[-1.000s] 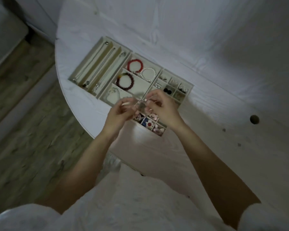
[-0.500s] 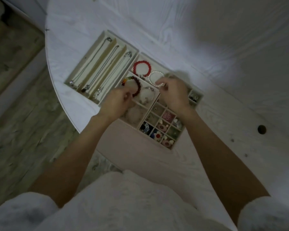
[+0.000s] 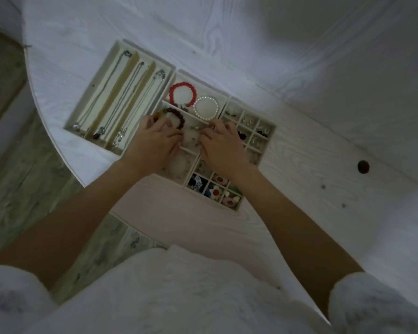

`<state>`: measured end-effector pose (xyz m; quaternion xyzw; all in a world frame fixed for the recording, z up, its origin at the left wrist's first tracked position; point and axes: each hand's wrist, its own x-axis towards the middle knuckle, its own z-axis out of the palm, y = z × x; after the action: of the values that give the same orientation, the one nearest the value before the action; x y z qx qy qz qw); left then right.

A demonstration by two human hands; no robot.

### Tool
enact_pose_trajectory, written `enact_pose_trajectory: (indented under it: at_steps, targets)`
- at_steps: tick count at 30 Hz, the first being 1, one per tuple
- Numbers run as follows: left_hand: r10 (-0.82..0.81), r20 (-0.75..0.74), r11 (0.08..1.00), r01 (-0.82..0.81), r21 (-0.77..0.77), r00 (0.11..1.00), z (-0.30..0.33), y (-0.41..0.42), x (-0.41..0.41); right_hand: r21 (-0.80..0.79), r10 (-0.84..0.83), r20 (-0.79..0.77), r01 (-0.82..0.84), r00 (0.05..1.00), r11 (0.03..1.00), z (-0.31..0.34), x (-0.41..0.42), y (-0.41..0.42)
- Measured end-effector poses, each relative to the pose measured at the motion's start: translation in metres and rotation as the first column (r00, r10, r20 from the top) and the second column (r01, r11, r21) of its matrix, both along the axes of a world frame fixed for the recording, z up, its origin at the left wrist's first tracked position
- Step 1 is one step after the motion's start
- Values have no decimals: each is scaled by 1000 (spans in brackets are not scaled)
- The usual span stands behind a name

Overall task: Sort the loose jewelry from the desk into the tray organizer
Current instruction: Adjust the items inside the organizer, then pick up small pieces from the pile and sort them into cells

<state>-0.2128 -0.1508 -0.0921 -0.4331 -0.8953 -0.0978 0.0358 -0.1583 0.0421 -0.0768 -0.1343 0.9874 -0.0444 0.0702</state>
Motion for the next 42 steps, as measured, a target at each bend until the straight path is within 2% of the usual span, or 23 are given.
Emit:
enact_pose_trajectory:
  at_steps: [4,7,9,12,14,16,19,21,22,24,27,32,37,42]
  targets:
    - [15,-1,1000,-15,20,1000,-6,5,8,4,-21,62,20,998,1000,-5,4,3]
    - [73,67,996,-77,52,995,-7,8,14,-83,-56,89,63,994,995,-3,9,5]
    - [137,210,974,-170,151,968,1,17,25,-194,-115,39,120,993,974,2,20,11]
    - [220,452,895,-363,260,865,22,41,56,-376,-267,-96,213,959,902,17,60,37]
    - [184,551,874,-392,287,814,29,61,82,-401,-375,-114,302,920,865,22,98,70]
    - [144,588,897,-355,261,796,30,83,105,-410,-556,-107,473,824,780,20,138,110]
    - [136,474,962,-230,147,870,21,110,130,-372,-821,-21,758,570,536,8,198,165]
    - [126,405,980,-178,92,906,15,121,140,-331,-913,18,865,407,378,-3,226,198]
    - [133,374,982,-173,75,918,13,122,142,-306,-933,37,893,358,331,-8,234,210]
    - [150,318,982,-178,61,936,9,124,146,-273,-942,95,918,323,288,-20,242,227]
    - [171,258,978,-195,72,951,7,122,150,-291,-920,137,903,367,317,-33,231,228]
    - [226,247,965,-251,75,942,5,132,160,-430,-825,113,776,553,462,-30,201,207]
    - [265,216,959,-281,46,940,8,136,163,-501,-808,20,705,589,501,-35,200,201]
    - [268,188,961,-277,22,945,9,140,165,-394,-777,-66,699,626,597,-32,201,204]
